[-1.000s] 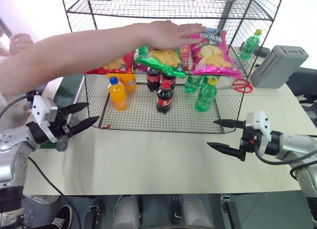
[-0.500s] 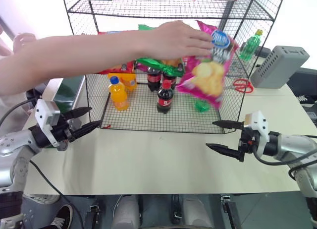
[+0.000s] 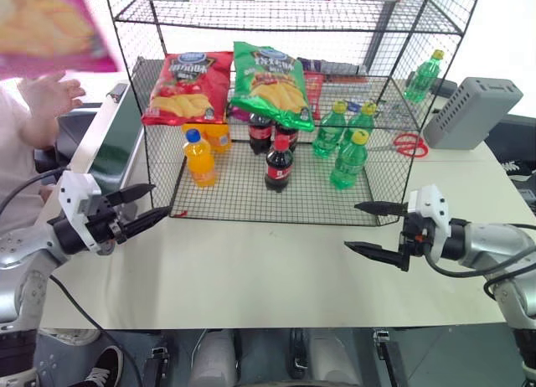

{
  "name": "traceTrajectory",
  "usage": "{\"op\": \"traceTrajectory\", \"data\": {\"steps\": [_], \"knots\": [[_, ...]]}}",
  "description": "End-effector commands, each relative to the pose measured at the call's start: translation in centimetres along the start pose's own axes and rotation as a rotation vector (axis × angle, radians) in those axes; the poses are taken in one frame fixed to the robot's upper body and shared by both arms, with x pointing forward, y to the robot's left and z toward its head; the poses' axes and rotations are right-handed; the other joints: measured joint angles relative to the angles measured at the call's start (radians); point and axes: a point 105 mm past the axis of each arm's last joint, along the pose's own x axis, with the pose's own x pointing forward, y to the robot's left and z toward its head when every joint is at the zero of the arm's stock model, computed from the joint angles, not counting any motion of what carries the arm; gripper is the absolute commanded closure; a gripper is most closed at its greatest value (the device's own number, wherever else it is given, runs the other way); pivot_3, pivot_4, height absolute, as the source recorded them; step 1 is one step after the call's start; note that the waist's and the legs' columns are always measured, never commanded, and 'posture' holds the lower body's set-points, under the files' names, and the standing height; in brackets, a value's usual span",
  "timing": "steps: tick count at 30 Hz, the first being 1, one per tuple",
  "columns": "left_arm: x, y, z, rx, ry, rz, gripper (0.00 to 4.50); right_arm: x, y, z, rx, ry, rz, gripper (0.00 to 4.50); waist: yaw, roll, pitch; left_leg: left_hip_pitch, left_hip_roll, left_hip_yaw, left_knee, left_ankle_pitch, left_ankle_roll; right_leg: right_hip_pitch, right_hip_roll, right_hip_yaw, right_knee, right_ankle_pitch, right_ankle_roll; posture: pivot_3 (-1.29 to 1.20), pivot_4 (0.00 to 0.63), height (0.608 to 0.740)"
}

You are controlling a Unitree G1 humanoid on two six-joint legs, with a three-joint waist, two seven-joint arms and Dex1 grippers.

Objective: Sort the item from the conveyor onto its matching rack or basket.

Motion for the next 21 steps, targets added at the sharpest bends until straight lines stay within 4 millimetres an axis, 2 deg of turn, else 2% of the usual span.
{"op": "traceTrajectory", "data": {"steps": [1, 21], "knots": [[-0.3, 0.3, 1.6, 0.073, -0.045, 0.016, 1.25, 0.3, 0.0, 0.9, -0.038, -0.028, 0.011, 0.05, 0.0, 0.0, 0.0, 0.0, 0.0, 0.0, 0.0, 0.0, 0.0, 0.0, 0.0, 0.0, 0.0, 0.0, 0.0, 0.0, 0.15, 0.74], [-1.3, -0.4, 0.8, 0.075, -0.02, 0.052, 1.25, 0.8, -0.7, 1.3, -0.061, -0.023, 0.057, 0.05, 0.0, 0.0, 0.0, 0.0, 0.0, 0.0, 0.0, 0.0, 0.0, 0.0, 0.0, 0.0, 0.0, 0.0, 0.0, 0.0, 0.15, 0.74]]}}
